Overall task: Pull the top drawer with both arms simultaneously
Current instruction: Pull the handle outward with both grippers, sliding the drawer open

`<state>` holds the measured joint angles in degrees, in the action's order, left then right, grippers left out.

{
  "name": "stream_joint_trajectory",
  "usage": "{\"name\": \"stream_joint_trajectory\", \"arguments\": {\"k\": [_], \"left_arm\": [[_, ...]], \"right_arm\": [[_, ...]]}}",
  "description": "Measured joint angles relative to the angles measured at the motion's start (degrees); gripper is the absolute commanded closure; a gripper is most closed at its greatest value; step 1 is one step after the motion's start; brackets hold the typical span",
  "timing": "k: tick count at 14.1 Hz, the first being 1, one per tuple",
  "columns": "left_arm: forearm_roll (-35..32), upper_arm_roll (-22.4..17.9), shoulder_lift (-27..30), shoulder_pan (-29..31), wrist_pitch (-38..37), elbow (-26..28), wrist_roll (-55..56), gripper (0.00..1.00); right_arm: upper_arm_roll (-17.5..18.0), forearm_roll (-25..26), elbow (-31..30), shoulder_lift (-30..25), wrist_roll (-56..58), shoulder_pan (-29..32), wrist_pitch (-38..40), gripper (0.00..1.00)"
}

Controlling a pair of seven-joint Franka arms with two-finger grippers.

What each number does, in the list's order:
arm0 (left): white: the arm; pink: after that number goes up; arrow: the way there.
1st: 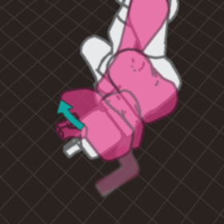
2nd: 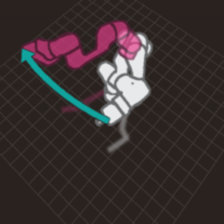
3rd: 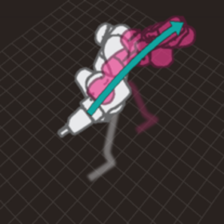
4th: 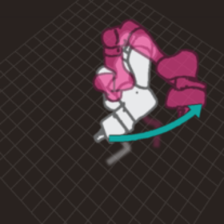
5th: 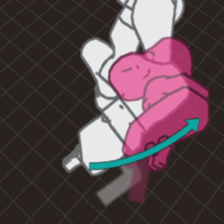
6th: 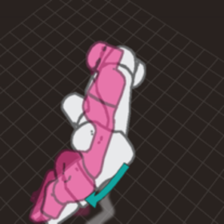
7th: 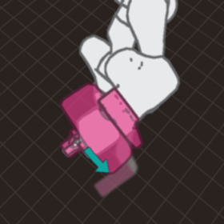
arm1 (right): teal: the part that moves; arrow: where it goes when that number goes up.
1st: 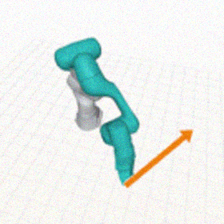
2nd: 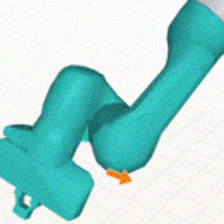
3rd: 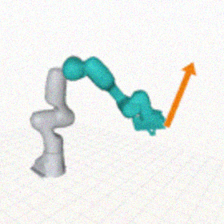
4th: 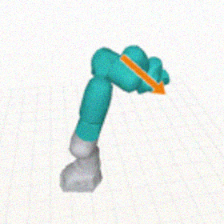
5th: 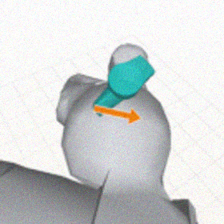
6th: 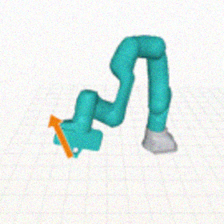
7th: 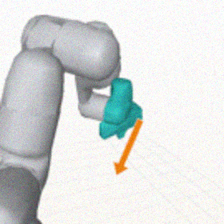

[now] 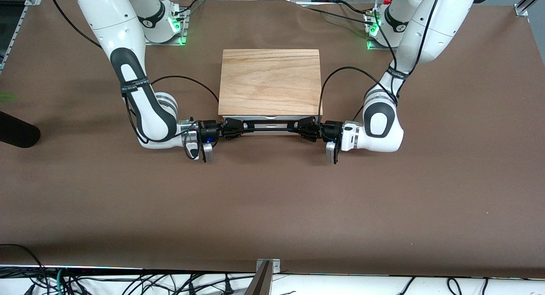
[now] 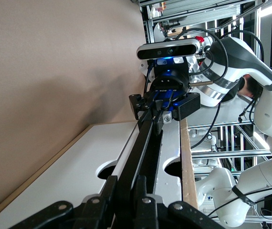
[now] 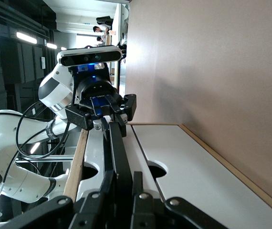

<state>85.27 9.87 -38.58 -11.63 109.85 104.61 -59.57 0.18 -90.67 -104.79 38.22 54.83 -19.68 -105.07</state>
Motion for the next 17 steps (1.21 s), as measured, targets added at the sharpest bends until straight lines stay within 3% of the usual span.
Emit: {"name": "stream_joint_trajectory", "arguments": {"k": [6,12,17], "left_arm": [[0.1,0.1,-0.7,0.4,0.1,-1.4,-0.3,0.93],[0.0,-0.2,-4.8,1.0,0.2,-8.7,1.3,0.93],[-0.1,-1.0,-10.9,1.1,-0.7,-18.3,4.8,0.93]], "right_arm": [[-0.2,0.1,1.7,0.4,0.0,0.0,-0.4,0.95],[-1.0,0.5,9.2,4.1,-3.0,0.1,-1.5,0.95],[-1.3,0.1,16.7,8.4,-5.0,0.6,-2.9,0.95]]}}
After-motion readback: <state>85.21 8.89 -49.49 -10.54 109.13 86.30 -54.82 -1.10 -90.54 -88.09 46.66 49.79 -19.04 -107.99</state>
